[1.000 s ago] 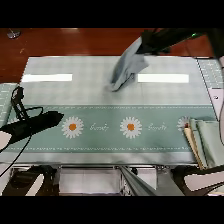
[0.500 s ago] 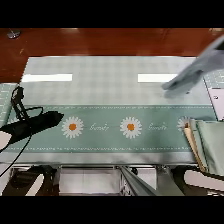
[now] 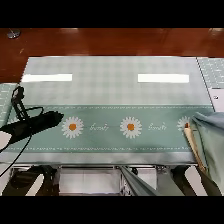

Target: Fold the shirts.

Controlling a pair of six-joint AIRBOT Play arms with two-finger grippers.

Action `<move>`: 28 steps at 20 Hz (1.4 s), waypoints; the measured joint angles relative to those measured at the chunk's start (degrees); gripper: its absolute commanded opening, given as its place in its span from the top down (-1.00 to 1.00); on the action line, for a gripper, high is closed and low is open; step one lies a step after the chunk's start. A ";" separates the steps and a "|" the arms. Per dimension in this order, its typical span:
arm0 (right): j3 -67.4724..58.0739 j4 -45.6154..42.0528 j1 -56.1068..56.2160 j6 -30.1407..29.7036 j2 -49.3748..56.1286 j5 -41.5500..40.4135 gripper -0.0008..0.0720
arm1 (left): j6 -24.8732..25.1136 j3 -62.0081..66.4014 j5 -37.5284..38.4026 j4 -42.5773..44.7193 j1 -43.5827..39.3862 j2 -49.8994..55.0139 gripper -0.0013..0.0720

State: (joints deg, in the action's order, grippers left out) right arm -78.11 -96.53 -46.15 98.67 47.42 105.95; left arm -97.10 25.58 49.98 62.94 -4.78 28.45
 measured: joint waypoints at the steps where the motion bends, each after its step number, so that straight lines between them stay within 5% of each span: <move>1: 4.35 -1.97 -2.45 -0.20 -2.36 0.00 0.20 | 0.09 0.00 0.02 0.02 0.00 0.00 0.91; 2: 8.66 -3.61 -4.83 -0.17 -4.66 0.00 -0.58 | 0.13 0.00 0.04 0.02 0.00 0.00 0.91; 3: 12.22 -5.09 -6.91 0.00 -6.29 -0.22 -0.76 | 0.22 0.00 0.09 0.02 0.00 0.00 0.91; 7: 15.28 -5.97 -10.75 1.07 -5.84 -3.48 -0.75 | 1.20 0.24 0.07 0.02 0.00 0.00 0.91; 9: 10.38 -2.51 -11.45 0.90 -2.29 -5.79 -0.61 | 2.89 1.09 0.31 0.02 0.07 0.04 0.91; 12: -2.16 9.11 -10.86 0.15 5.18 -9.92 0.91 | 6.25 6.19 -0.61 0.07 1.11 2.14 0.91; 15: -13.18 23.10 -1.86 -2.08 11.93 -17.81 0.90 | 9.92 19.61 -0.17 0.07 1.88 10.25 0.91; 18: -18.36 27.17 17.31 -3.98 18.16 -26.77 0.90 | 13.18 37.31 4.52 0.22 0.50 22.01 0.91; 23: -15.50 14.75 48.39 -2.69 31.08 -32.72 0.91 | 11.30 50.16 11.58 7.85 -3.54 37.44 0.91; 28: -5.38 3.17 58.45 5.16 38.10 -35.43 0.91 | 6.82 45.27 13.55 15.65 -2.12 42.75 0.91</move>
State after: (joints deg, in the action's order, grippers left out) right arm -83.48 -93.36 12.29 103.83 85.52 70.52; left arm -90.28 70.85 63.53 78.59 -6.90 71.20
